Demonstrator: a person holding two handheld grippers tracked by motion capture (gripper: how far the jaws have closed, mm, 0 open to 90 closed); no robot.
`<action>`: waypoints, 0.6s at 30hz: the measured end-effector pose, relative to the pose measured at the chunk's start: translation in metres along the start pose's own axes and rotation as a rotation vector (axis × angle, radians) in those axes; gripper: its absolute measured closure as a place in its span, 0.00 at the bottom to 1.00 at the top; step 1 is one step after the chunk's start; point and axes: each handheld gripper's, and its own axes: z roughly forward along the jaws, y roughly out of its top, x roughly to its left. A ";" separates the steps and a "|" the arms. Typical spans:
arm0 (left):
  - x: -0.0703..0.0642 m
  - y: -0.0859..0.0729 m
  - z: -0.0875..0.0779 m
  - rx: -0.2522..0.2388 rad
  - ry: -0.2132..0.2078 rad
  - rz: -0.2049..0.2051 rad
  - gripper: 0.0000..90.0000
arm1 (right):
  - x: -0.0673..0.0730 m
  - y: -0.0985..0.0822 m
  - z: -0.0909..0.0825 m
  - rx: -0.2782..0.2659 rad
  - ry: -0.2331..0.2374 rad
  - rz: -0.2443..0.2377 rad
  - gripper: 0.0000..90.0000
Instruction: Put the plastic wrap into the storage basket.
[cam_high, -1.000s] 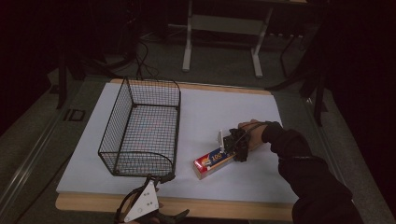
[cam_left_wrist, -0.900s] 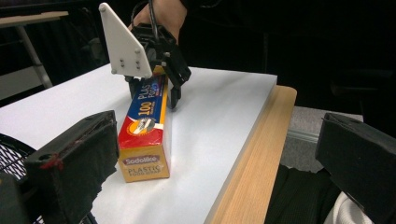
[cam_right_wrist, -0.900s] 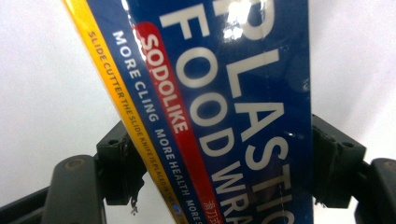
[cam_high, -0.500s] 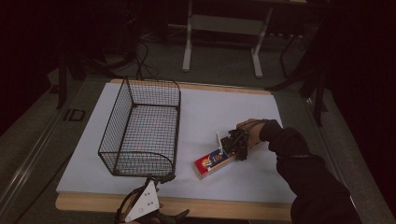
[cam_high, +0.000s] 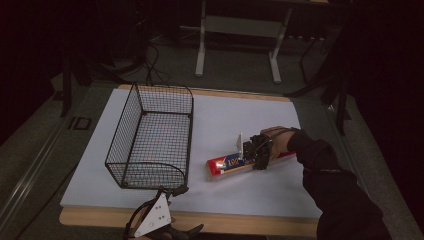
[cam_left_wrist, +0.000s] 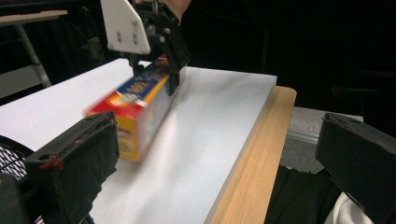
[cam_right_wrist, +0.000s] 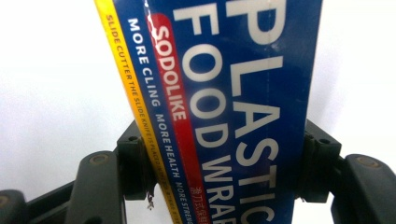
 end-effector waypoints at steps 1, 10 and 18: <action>0.000 0.000 0.000 0.001 -0.001 0.002 0.00 | -0.001 -0.002 -0.002 -0.021 0.002 0.023 0.40; 0.000 0.001 0.001 -0.001 -0.012 0.002 0.00 | -0.009 -0.011 -0.020 -0.124 0.011 0.221 0.41; 0.000 0.001 0.003 -0.001 -0.018 0.002 0.00 | -0.015 -0.021 -0.043 -0.258 0.043 0.365 0.41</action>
